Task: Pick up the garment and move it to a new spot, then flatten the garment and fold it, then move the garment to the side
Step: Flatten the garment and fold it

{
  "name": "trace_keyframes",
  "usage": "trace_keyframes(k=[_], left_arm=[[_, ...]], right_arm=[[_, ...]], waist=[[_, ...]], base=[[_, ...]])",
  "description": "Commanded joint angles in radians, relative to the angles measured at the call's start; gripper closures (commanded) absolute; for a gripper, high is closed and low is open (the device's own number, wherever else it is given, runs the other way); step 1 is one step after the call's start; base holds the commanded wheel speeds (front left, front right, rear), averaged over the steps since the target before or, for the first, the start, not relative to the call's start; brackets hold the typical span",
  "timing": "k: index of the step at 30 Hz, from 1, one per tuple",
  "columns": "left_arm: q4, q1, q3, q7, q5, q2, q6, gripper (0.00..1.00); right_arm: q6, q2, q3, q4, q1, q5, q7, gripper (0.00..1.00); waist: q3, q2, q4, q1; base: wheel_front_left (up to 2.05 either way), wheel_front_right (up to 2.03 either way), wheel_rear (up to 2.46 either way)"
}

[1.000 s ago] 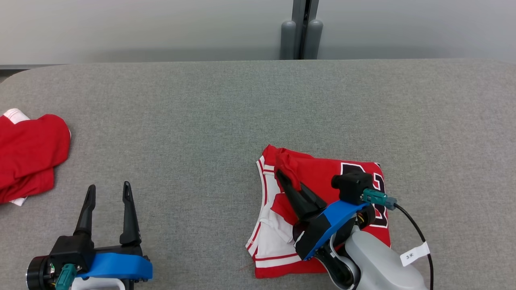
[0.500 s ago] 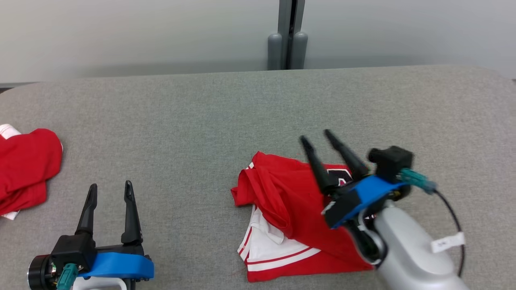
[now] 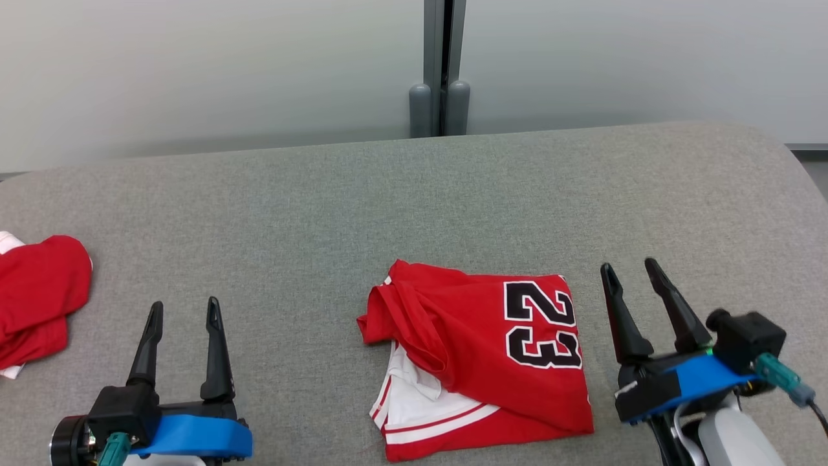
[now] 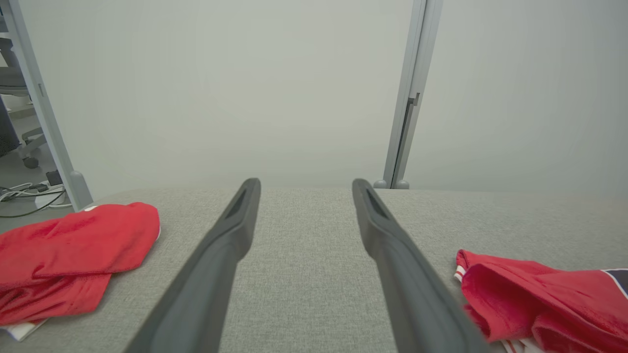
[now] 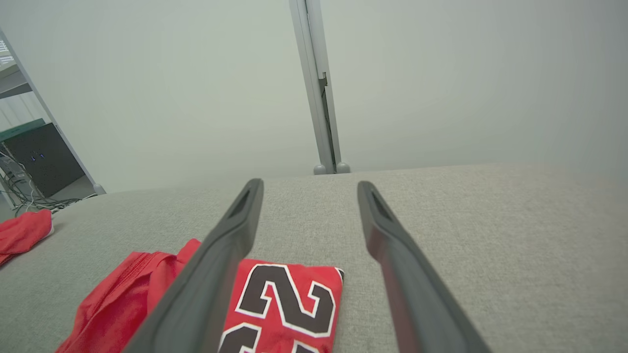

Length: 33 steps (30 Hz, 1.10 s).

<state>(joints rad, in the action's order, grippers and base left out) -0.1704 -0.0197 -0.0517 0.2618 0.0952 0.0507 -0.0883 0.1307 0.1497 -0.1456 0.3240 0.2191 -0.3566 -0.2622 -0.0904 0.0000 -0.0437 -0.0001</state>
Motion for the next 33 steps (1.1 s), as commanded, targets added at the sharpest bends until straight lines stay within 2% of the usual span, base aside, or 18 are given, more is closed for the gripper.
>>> trace_keyframes(k=[1, 13, 33], left_arm=[[0.004, 0.013, 0.001, 0.005, -0.007, 0.000, 0.002, 0.00], [-0.009, 0.043, -0.002, 0.005, -0.020, -0.001, 0.001, 0.00], [-0.032, 0.072, -0.013, 0.004, -0.043, 0.000, 0.000, 0.00]], right_arm=[[0.000, -0.012, 0.016, -0.019, -0.039, 0.017, -0.003, 0.00], [0.000, -0.087, 0.099, -0.098, -0.202, 0.085, -0.003, 0.00], [0.000, -0.099, 0.109, -0.083, -0.230, 0.104, -0.003, 0.00]], waist=[[0.007, 0.0000, -0.002, 0.0001], [0.041, 0.0000, 0.008, 0.0001], [0.067, 0.0000, 0.016, 0.0001]], base=[[0.00, 0.00, 0.00], [0.00, 0.00, 0.00], [0.00, 0.00, 0.00]])
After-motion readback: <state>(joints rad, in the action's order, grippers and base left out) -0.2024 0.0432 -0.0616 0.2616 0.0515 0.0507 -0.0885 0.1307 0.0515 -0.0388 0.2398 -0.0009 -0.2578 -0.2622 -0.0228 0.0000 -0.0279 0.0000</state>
